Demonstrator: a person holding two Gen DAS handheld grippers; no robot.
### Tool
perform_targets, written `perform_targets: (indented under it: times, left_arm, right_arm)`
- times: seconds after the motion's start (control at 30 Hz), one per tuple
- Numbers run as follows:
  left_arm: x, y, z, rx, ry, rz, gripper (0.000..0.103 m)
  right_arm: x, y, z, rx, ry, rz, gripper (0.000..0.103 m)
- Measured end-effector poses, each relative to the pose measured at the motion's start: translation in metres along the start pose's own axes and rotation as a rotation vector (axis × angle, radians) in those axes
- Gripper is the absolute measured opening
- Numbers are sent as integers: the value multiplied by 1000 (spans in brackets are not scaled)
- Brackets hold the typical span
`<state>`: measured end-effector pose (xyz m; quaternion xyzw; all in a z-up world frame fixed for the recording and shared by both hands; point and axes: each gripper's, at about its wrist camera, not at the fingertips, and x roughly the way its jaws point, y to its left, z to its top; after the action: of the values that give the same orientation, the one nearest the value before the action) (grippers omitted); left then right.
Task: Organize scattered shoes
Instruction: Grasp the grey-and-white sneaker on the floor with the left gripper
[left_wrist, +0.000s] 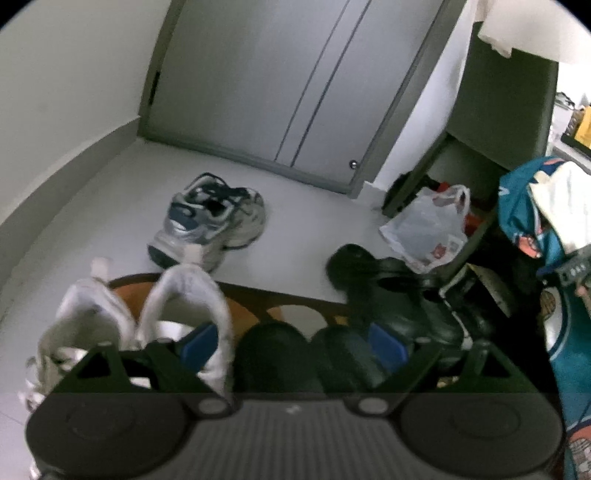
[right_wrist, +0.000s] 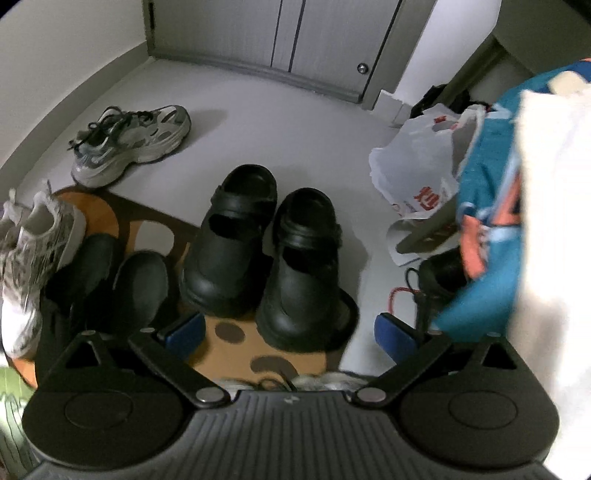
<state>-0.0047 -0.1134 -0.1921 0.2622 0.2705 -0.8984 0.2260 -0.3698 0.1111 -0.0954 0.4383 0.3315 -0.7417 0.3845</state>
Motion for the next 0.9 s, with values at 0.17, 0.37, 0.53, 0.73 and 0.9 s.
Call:
perform_targets:
  times: [0.17, 0.37, 0.53, 0.73, 0.9]
  left_arm:
    - [10, -15, -9, -25, 55, -22, 90]
    - [8, -1, -8, -40, 75, 31, 89]
    - [-3, 21, 8, -77, 24, 42, 89]
    - [-13, 54, 27, -196, -19, 56, 88]
    - [-3, 76, 58, -310, -56, 64, 84]
  right_arm:
    - [-18, -7, -21, -56, -23, -18, 101]
    - [-4, -11, -31, -14, -42, 12, 96]
    - [2, 12, -22, -77, -65, 36, 94]
    - [-7, 34, -5, -105, -94, 61, 94]
    - [-10, 47, 17, -236, -75, 59, 94]
